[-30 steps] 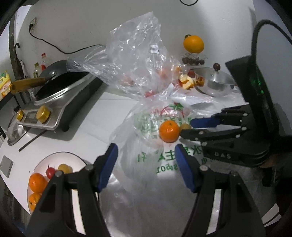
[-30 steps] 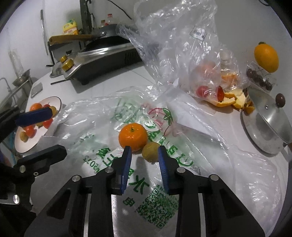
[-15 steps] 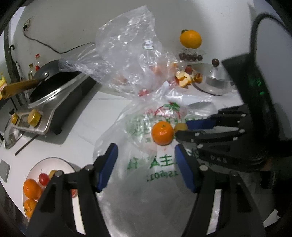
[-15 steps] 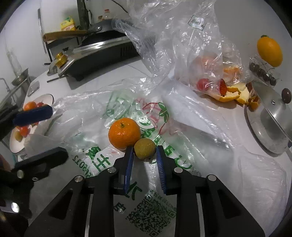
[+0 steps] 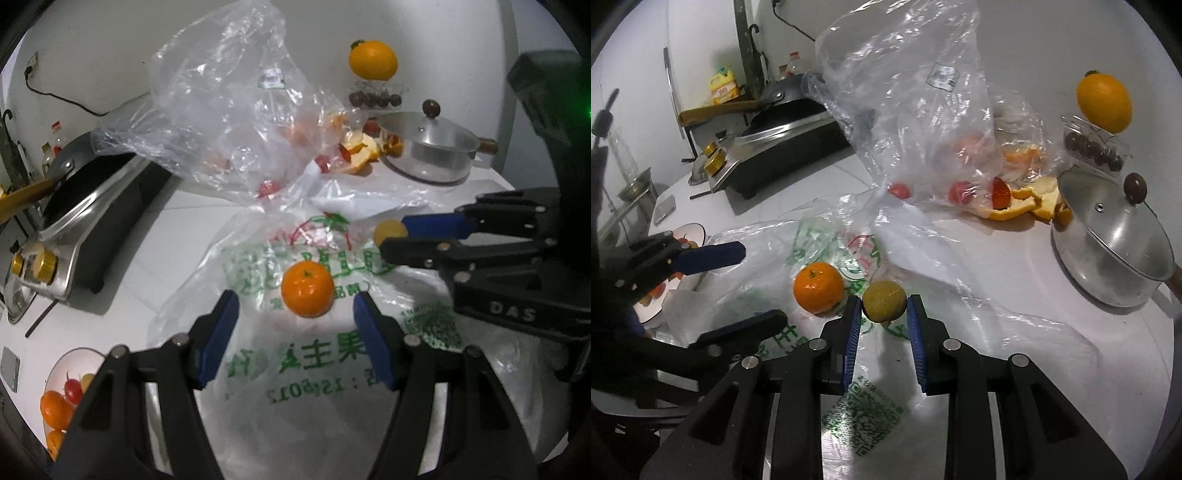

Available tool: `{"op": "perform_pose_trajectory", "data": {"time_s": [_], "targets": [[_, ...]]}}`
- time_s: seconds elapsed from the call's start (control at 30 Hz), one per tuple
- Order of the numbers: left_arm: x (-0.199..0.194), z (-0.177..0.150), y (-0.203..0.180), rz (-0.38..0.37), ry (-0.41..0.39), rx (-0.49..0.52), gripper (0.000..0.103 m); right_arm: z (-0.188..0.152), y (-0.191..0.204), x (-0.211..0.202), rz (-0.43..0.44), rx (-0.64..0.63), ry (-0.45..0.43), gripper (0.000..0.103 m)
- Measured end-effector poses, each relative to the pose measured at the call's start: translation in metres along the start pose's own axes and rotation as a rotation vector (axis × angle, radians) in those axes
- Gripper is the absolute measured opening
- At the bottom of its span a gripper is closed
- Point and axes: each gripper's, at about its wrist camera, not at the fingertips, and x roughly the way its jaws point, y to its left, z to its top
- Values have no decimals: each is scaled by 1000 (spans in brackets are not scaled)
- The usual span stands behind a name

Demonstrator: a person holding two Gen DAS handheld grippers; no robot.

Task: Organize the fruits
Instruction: 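Grasp the mandarin with the left tool while the right tool grasps a yellow fruit, then carry the mandarin and the yellow fruit over the white plate with both tools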

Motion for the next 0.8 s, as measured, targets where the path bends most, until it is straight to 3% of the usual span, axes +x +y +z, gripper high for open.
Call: {"op": "perform_pose_trajectory", "data": {"time_s": [0.17,0.37,0.53,0.6,0.8], "targets": [[17,6,-7,-11,31,32,64,-2,-8,-2,7,21,-9,27],[33,8,-11,-19,74,54,52,-5,-15,0,10,42,-15,27],[43,7,-10,-23,99,53,49,-6,-17,0,10,50,-19,27],[44,8,-10,-12,95,58,41,-6,-17,1,9,50,-18,27],[39,7,-10,-34,91,61,40,-6,-17,1,3,50,-19,27]]}}
